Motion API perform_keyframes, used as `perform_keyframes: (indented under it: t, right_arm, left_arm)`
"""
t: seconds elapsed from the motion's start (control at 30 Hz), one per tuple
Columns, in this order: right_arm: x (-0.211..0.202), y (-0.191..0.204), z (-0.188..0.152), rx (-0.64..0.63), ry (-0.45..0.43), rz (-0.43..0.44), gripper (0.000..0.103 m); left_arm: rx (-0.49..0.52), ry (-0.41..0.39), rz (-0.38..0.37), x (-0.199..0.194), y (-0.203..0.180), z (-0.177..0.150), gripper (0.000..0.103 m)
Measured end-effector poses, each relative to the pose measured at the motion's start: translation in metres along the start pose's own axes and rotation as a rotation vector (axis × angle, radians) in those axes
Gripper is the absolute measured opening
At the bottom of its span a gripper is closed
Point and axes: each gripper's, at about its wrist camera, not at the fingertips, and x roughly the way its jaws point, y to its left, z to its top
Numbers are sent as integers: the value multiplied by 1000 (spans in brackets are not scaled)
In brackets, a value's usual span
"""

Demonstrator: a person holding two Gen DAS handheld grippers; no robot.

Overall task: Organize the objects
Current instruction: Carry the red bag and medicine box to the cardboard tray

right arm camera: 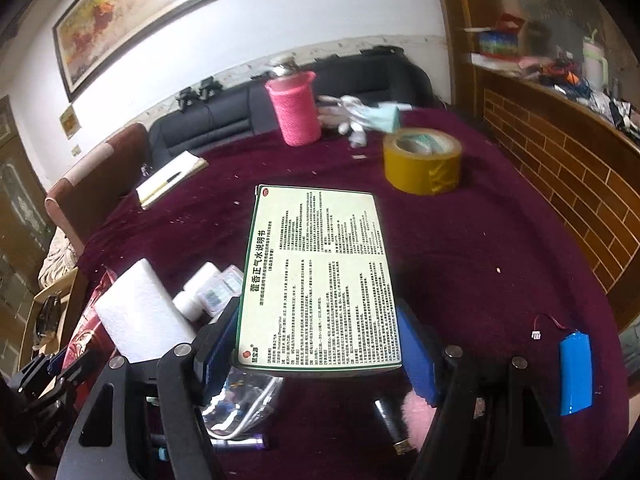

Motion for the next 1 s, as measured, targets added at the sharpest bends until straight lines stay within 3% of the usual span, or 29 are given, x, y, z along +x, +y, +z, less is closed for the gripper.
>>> perform_keyframes:
  t: [0.13,0.27,0.33,0.67,0.8,1.0]
  right_arm:
    - [-5,6,-2,-8,-18,22,77]
    - [-12,11,-2,-21,-46,35,77]
    - [-14,11,-2,-21,-57,37,77]
    - [-47,31,-11,8,-93,120,77]
    - [-61,65,-20,-41,-89,188,77]
    - [-59,134,-27,-141,-6,306,77]
  left_arm:
    - [18,-20,-25,-16,-16,-3,30]
    - [103,-93,72,-41,-37,-3,30]
    - [117,-112,82,-50,-41,-1,30]
    - [-99,-68,11,-80,7,4,30]
    - [-148,-76,31,-93,28,2,30]
    - [-235,-102,61,-115,70,-7,30]
